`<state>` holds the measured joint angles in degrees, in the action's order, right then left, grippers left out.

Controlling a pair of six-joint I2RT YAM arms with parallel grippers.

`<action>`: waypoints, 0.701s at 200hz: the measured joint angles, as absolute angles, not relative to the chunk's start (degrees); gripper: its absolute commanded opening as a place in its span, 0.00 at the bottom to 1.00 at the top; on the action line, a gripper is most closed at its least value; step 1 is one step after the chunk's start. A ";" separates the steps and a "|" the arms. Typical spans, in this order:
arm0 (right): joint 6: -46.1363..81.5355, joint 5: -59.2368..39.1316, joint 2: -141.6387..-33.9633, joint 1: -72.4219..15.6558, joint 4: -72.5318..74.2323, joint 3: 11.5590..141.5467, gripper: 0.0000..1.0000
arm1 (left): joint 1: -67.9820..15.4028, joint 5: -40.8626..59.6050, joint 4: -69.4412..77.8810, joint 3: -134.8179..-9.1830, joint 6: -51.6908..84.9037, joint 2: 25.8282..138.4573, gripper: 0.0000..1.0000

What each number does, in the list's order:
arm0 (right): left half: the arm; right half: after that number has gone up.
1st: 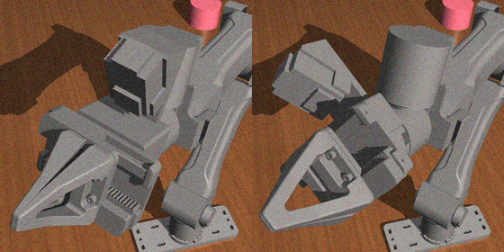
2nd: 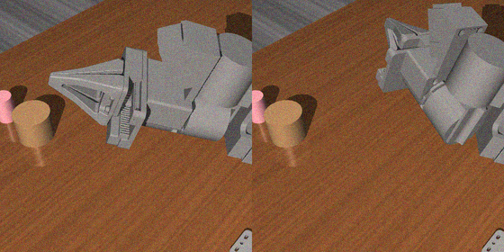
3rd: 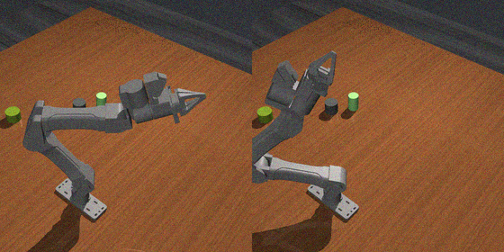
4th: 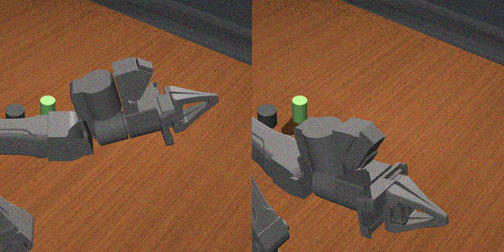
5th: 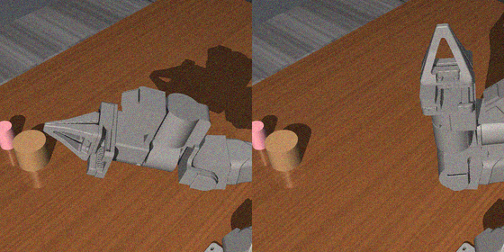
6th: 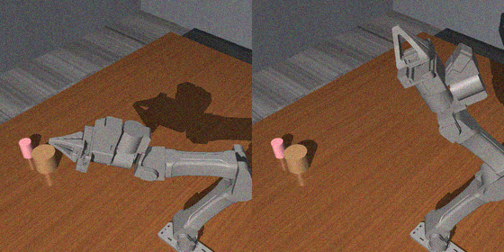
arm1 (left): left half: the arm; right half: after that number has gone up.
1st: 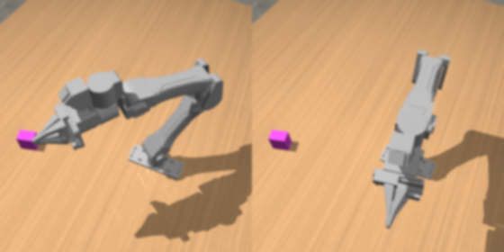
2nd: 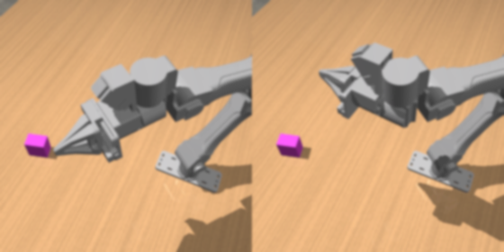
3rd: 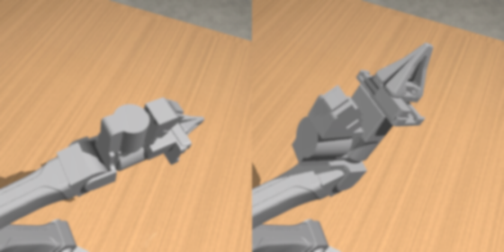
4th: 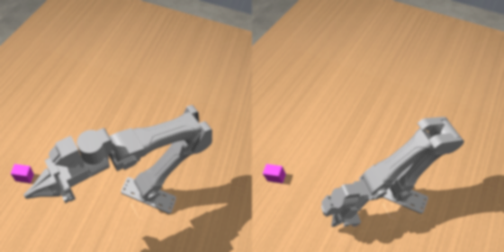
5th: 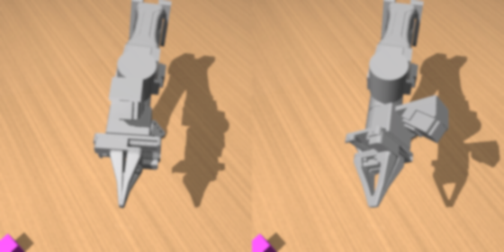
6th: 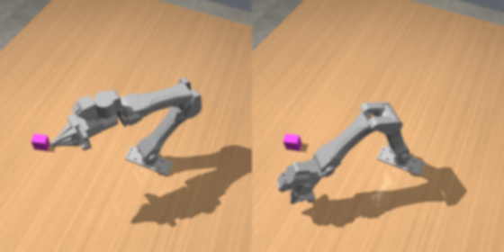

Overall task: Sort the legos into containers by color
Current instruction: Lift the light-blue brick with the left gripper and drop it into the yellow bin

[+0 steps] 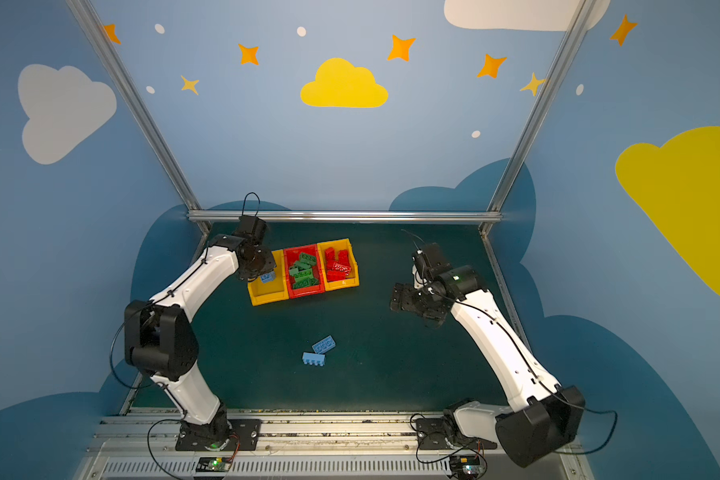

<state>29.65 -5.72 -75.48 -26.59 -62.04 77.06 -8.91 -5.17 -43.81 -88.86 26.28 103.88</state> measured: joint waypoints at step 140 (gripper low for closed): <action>29.52 -7.14 -96.40 -33.17 -60.18 97.21 0.96 | -3.73 5.17 -44.01 -99.46 22.44 116.66 0.78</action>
